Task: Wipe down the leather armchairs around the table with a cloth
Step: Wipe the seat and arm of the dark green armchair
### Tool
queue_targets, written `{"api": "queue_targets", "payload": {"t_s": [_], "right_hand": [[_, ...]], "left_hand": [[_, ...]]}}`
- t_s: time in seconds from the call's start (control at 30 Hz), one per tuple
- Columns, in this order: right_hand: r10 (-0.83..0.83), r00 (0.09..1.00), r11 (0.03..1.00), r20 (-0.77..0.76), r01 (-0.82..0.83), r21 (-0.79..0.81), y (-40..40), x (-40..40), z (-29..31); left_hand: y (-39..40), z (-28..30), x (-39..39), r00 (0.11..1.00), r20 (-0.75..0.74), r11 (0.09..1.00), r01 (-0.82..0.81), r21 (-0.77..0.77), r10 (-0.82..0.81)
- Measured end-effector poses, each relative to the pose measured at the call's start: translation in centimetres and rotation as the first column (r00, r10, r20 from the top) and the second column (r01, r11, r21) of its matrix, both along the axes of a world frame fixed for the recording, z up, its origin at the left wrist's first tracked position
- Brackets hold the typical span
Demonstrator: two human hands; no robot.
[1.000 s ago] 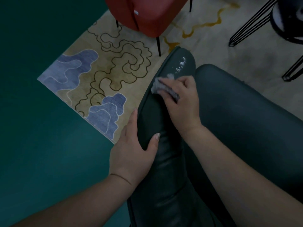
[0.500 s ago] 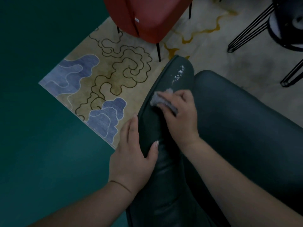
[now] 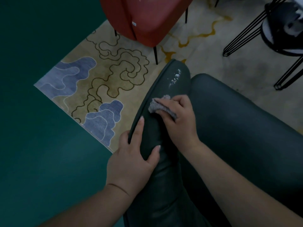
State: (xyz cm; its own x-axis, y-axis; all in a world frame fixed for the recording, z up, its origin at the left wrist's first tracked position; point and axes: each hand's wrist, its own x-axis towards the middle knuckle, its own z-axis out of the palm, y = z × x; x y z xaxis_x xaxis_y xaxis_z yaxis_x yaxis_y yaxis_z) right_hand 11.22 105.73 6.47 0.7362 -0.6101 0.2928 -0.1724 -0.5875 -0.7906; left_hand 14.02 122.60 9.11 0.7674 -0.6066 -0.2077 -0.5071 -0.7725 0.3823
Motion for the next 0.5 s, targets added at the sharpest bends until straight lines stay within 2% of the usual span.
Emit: {"api": "queue_targets", "payload": {"t_s": [0.1, 0.2, 0.27, 0.37, 0.43, 0.5], "right_hand": [[-0.035, 0.999, 0.999, -0.039, 0.033, -0.043, -2.9, 2.7, 0.2], [-0.117, 0.993, 0.992, -0.031, 0.118, 0.04, -3.3, 3.7, 0.4], [-0.092, 0.996, 0.994, -0.02, 0.093, 0.062, -1.8, 2.3, 0.2], [-0.05, 0.998, 0.968, 0.029, 0.041, 0.248, -1.5, 1.1, 0.3], [-0.164, 0.986, 0.931, 0.025, 0.146, 0.334, -3.7, 2.7, 0.5], [-0.273, 0.962, 0.912, -0.001, 0.259, 0.319, -6.6, 4.8, 0.7]], "left_hand": [[0.2, -0.1, -0.1, 1.0, -0.011, 1.0, -0.014, -0.02, 0.014], [0.1, -0.1, 0.0, 0.999, -0.029, 0.999, -0.019, -0.036, 0.018], [0.2, -0.1, -0.1, 0.999, -0.04, 0.999, -0.021, -0.041, 0.02], [0.1, -0.1, 0.0, 0.999, -0.032, 0.999, -0.018, -0.049, 0.017], [0.2, -0.1, 0.0, 0.998, -0.049, 0.998, -0.036, -0.059, 0.033], [0.3, 0.0, -0.1, 0.998, -0.049, 0.997, -0.037, -0.064, 0.034]]}}
